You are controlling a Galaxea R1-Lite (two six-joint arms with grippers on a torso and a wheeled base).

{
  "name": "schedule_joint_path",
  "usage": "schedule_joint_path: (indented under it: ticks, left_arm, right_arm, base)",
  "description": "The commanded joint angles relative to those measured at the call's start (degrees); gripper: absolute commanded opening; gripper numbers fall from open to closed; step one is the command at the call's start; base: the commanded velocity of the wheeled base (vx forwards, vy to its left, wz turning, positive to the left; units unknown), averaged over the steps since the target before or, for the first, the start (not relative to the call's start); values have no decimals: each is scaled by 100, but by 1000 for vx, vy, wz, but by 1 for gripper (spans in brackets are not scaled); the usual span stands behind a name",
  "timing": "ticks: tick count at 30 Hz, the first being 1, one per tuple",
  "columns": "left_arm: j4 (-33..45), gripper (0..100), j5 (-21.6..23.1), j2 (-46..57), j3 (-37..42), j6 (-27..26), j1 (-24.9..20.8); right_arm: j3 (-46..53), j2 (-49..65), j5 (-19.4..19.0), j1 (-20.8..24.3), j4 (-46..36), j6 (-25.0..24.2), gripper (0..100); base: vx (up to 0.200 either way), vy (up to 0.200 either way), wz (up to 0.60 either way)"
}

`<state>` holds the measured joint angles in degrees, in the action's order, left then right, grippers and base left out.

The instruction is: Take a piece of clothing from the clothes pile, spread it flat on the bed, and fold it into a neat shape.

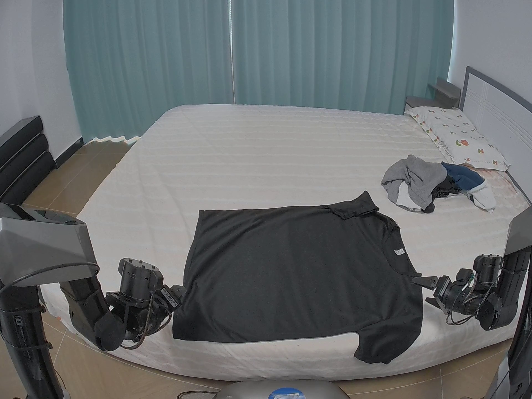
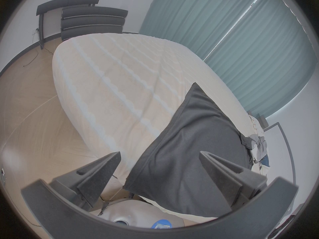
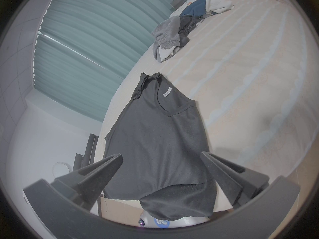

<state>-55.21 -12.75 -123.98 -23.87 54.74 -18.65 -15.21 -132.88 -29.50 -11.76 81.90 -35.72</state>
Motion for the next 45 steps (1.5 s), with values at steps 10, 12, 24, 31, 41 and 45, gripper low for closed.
schedule_joint_path:
  ticks: [10, 12, 24, 31, 41, 45]
  left_arm:
    - [19, 100, 317, -12, -109, 28, 204]
    - [10, 100, 317, -12, -118, 37, 204]
    - [37, 100, 317, -65, -496, 195, 274]
    - [283, 100, 317, -162, -1243, 257, 327]
    - [2014, 100, 563, -1014, -3941, 204, 643]
    - [2058, 100, 783, -1673, -4917, -103, 767]
  right_arm:
    - [-43, -116, -3, 130, 37, -339, 100]
    - [-43, -142, -3, 139, 37, -339, 100]
    - [-34, -160, -3, 166, 46, -445, 100]
    - [27, -239, -12, 166, 301, -471, 100]
    - [177, -485, -3, 210, 793, -462, 100]
    - [177, -485, 6, 210, 793, -454, 100]
  base:
    - [200, 0, 0]
    - [0, 0, 0]
    - [0, 0, 0]
    - [0, 0, 0]
    - [0, 0, 0]
    - [0, 0, 0]
